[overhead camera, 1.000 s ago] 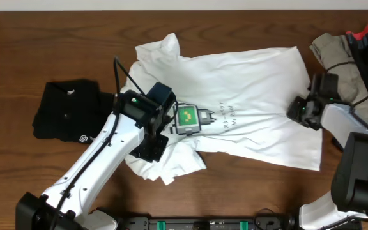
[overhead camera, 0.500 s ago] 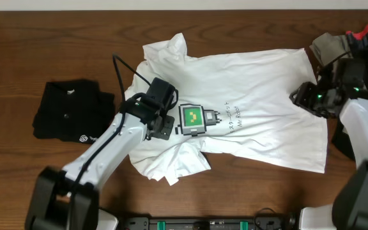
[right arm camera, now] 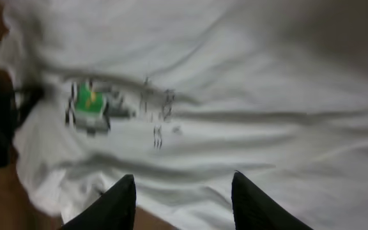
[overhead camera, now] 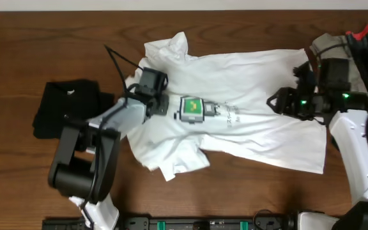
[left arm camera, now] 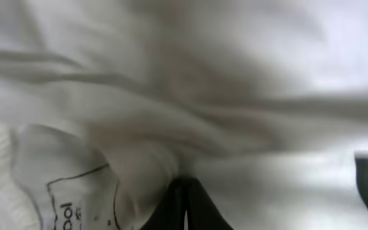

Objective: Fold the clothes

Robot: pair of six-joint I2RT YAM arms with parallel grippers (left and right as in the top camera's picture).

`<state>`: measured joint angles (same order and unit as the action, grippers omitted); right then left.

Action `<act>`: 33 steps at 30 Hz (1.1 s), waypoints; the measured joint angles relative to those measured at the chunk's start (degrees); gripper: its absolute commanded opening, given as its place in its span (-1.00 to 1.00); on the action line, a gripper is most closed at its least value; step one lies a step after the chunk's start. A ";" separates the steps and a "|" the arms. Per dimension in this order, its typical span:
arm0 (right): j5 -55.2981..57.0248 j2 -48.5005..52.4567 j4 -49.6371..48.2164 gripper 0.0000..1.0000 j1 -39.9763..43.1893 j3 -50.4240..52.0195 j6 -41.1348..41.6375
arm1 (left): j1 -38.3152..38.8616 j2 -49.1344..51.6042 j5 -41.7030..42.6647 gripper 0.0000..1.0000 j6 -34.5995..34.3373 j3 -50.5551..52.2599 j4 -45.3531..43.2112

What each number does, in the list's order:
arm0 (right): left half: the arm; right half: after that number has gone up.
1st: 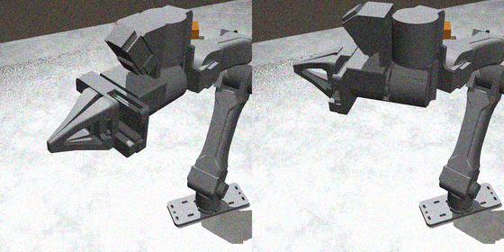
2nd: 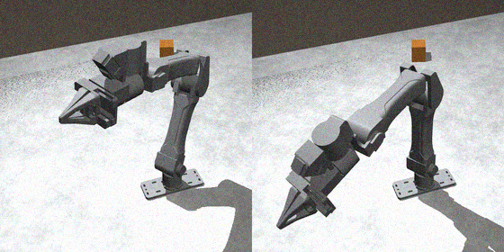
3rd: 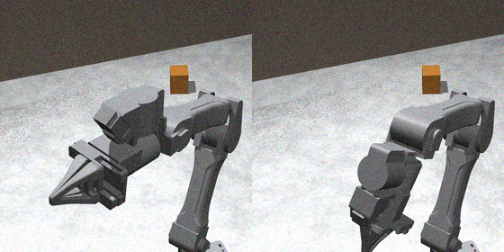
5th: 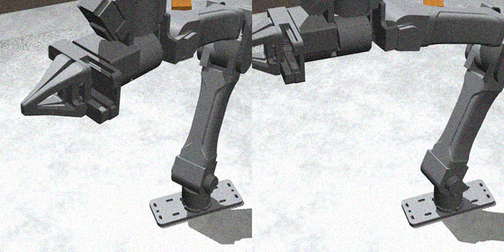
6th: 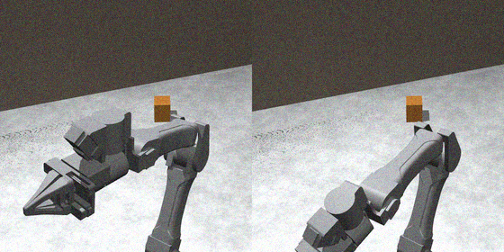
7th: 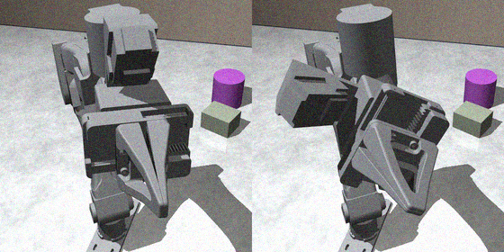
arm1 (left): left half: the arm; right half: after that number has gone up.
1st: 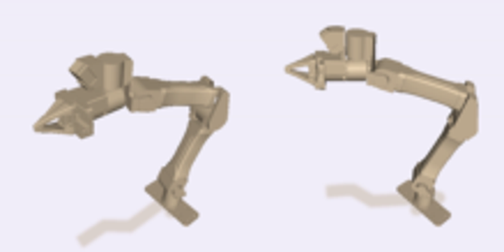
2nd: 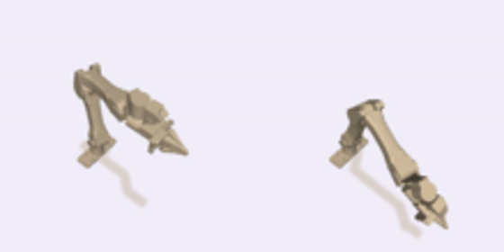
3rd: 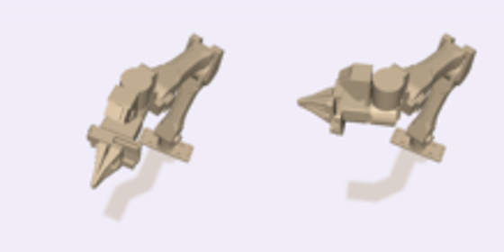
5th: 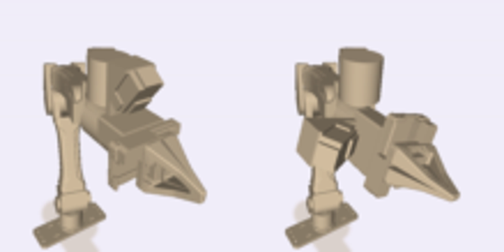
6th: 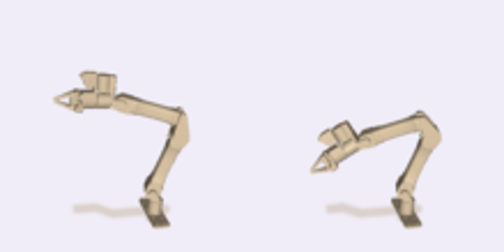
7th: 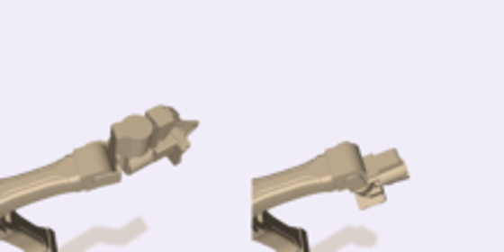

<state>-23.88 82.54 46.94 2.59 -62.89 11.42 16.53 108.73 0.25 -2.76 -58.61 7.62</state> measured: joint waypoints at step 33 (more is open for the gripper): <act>20.46 27.96 -21.44 -0.97 -5.62 -2.05 3.37 | -6.99 -15.76 8.37 -0.18 -0.61 -27.32 64.52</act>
<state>-3.42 110.50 25.50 -3.03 -64.95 14.79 9.54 92.97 8.62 -3.38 -85.93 72.14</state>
